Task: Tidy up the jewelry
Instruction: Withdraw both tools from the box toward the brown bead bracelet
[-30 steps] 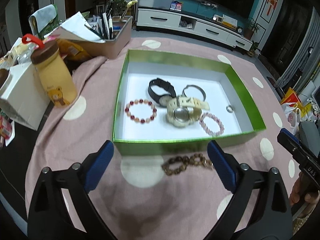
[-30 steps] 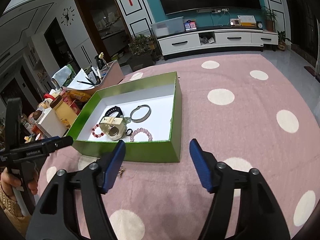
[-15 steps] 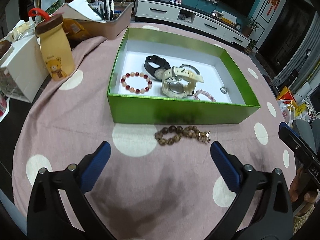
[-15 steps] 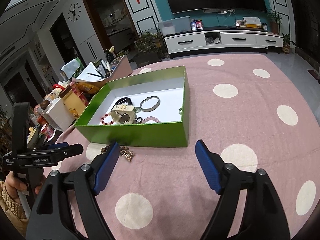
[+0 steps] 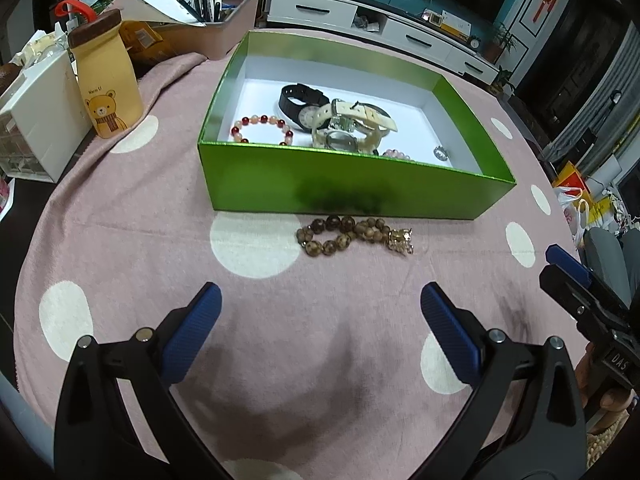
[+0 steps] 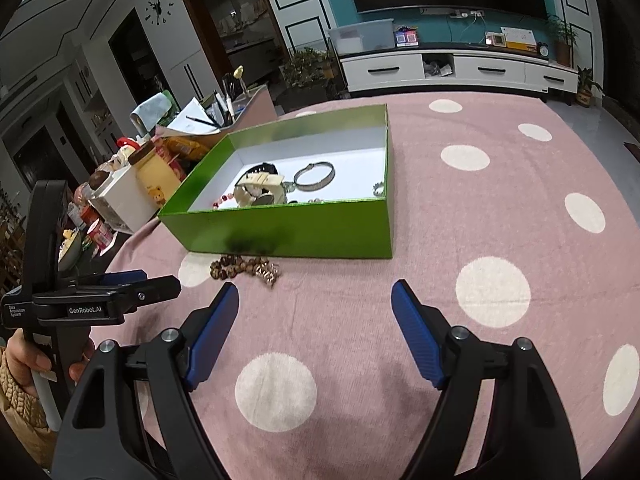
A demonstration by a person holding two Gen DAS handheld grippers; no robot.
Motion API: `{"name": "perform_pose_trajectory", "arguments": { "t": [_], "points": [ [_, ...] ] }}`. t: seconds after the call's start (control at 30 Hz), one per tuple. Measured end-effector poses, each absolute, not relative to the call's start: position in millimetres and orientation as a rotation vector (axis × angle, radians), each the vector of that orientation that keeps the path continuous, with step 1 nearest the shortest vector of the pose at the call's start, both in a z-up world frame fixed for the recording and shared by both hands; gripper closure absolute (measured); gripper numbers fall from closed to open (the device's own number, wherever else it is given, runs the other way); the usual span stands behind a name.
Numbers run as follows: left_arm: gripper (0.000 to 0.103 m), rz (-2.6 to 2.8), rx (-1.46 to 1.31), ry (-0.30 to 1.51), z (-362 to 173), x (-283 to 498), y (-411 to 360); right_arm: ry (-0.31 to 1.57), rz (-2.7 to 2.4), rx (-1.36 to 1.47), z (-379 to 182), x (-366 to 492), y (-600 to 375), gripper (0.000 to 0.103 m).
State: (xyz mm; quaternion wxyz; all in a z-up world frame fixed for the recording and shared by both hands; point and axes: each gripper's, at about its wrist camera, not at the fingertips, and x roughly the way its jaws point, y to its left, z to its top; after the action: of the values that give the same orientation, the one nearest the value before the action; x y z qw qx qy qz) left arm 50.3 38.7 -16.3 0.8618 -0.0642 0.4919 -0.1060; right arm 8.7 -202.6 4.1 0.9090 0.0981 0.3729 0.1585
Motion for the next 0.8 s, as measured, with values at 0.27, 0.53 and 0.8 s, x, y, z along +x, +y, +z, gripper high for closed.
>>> {"name": "perform_pose_trajectory", "arguments": {
  "t": [0.27, 0.53, 0.8],
  "points": [
    [0.002, -0.228, -0.131, 1.035, -20.3, 50.6, 37.2, 0.791, 0.335, 0.197, -3.3, 10.1, -199.2, 0.024],
    [0.002, -0.231, -0.130, 1.037, -24.5, 53.8, 37.1, 0.810, 0.345, 0.188, -10.3, 15.8, -192.9, 0.024],
    [0.002, -0.235, -0.131, 1.036, -29.6, 58.6, 38.0, 0.827, 0.345, 0.188, -18.2, 21.9, -193.2, 0.024]
  ]
}}
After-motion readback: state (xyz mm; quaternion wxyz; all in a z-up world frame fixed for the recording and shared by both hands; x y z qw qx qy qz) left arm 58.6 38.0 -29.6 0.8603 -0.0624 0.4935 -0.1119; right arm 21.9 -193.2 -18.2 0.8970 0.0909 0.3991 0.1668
